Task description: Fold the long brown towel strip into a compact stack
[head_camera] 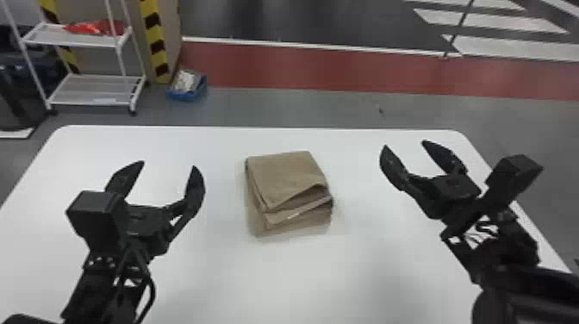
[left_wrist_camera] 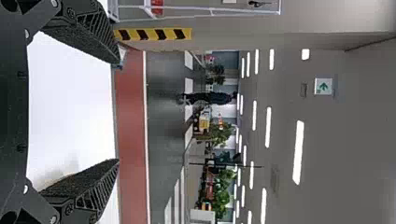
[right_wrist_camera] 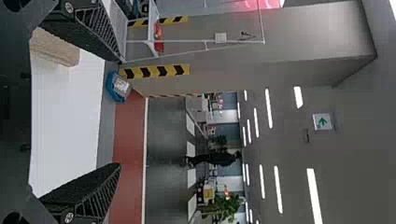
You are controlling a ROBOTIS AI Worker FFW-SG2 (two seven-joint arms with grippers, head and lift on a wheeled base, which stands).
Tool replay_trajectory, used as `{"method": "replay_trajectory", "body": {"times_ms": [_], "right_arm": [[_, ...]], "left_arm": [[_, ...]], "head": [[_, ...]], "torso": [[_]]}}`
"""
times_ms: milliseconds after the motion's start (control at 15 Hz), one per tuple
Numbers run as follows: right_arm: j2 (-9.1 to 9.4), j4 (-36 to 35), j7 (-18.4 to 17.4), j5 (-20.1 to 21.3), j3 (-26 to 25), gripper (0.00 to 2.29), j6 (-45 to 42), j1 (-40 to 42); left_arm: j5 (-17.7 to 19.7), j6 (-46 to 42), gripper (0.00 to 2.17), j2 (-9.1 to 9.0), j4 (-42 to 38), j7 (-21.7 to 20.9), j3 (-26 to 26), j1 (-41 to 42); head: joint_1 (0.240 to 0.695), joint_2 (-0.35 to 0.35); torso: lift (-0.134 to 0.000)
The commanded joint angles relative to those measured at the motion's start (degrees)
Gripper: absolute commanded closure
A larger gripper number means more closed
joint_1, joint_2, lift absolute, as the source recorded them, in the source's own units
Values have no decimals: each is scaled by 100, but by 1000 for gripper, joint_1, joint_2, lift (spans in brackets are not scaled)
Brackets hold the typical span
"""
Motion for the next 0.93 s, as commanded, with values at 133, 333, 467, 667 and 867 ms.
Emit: {"method": "replay_trajectory", "body": {"times_ms": [133, 333, 467, 667, 867], "right_arm": [[173, -772, -670, -85, 433, 90, -18, 805], [164, -1177, -820, -129, 433, 90, 387, 1051], [164, -1273, -829, -129, 381, 90, 475, 1121], [173, -1326, -846, -85, 363, 90, 545, 1148], [182, -1335, -899, -50, 363, 90, 598, 1086]], "left_arm": [[-159, 1274, 151, 24, -755, -292, 168, 230], [43, 1467, 151, 59, -966, -301, 309, 168], [184, 1098, 151, 68, -896, -64, 282, 37], [254, 817, 157, 147, -720, 147, 282, -78], [254, 817, 157, 156, -720, 174, 256, -130]], "head": [[695, -128], [695, -106], [695, -93], [695, -82], [695, -80]], "torso": [[-125], [-125], [-125], [-125], [-125]]}}
